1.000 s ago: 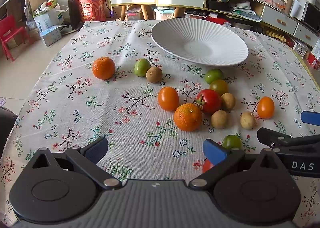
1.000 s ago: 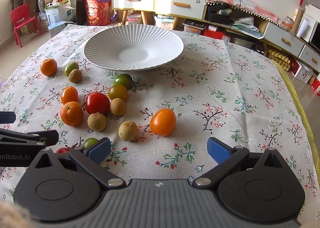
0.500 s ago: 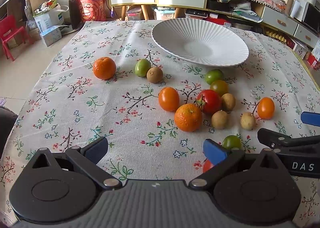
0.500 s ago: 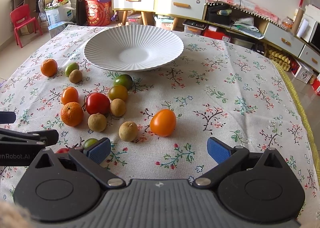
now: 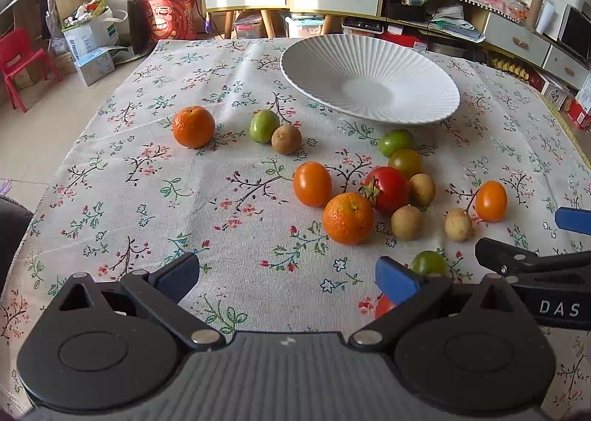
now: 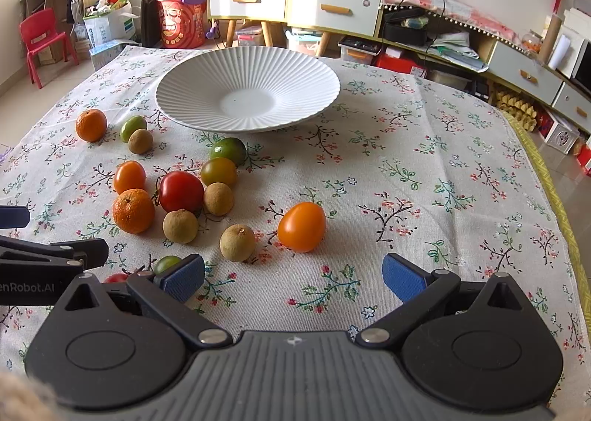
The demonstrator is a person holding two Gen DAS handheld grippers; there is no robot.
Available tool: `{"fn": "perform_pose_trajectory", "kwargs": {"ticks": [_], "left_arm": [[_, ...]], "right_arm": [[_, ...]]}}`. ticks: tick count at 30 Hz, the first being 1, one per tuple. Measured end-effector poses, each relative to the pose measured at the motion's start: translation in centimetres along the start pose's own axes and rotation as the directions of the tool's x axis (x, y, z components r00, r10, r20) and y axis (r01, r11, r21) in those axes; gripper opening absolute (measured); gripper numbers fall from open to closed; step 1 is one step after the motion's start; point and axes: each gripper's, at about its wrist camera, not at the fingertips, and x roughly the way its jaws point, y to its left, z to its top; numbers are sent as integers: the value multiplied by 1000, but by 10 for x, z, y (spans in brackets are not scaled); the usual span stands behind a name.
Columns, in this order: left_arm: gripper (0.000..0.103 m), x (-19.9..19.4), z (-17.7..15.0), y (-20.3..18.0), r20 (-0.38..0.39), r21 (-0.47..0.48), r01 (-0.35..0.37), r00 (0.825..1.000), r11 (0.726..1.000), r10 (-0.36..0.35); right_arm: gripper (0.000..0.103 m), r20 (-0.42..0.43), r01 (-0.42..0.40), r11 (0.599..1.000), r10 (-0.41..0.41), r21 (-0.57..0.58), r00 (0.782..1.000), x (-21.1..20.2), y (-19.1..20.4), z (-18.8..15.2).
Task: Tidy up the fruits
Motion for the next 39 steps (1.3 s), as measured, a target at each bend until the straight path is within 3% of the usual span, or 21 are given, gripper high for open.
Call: {"fn": "perform_pose_trajectory", "kwargs": {"ticks": [30,39], "left_arm": [[97,3,6,10,11,-18,-24,1000,1000,24],[97,21,3,41,104,-31,-48,993,998,51]], "right_arm": [[103,7,-32,999,32,-4,999,-1,0,1],[103,3,-118,993,117,23,993,7,-16,-2]]}}
